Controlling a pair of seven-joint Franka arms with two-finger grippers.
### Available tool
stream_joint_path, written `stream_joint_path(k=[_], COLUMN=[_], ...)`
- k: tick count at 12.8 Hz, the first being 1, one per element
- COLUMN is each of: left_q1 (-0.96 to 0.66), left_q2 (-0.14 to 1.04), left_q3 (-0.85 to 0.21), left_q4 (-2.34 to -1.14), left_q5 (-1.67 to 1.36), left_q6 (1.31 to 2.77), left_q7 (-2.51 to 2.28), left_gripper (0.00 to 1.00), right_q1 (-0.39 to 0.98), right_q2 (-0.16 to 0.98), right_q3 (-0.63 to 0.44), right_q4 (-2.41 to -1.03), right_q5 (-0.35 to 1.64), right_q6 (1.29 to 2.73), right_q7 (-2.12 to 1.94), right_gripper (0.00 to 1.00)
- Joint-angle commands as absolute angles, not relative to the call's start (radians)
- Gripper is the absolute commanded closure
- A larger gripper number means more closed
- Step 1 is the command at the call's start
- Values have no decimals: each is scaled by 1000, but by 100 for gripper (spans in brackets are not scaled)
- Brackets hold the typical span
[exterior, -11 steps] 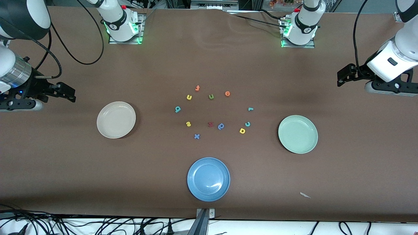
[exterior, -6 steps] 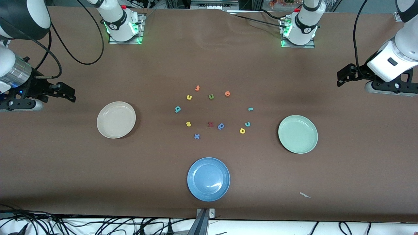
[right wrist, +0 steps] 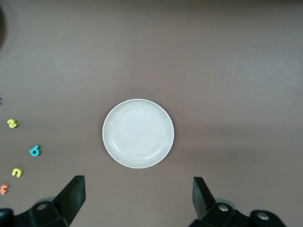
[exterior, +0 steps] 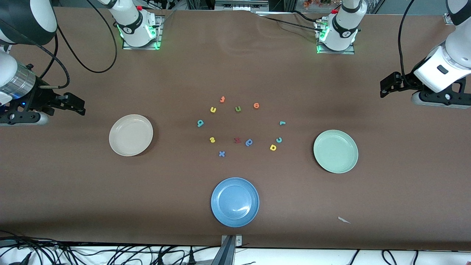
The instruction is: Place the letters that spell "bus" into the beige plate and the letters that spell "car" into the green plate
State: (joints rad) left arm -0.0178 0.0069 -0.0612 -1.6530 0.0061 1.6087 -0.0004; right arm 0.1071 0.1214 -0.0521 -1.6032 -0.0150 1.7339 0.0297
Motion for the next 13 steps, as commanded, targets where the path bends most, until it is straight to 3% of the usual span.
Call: stream_joint_path(k=[1,13], left_q1=[-12,-17], left_q2=[20,18], left_q3=[-58,-60], left_q4=[-1620,-1620], left_q5=[-5,-6], left_q6=[1588,1577], left_q7=[15,14], left_gripper=[0,0], right_q1=[104,106], right_q2=[117,114], right_q3=[-51,-46], right_q4=[-1594,-1594], right_q5=[-2,-2], right_q6=[1720,1723], right_q7=[21,29], right_gripper=[0,0])
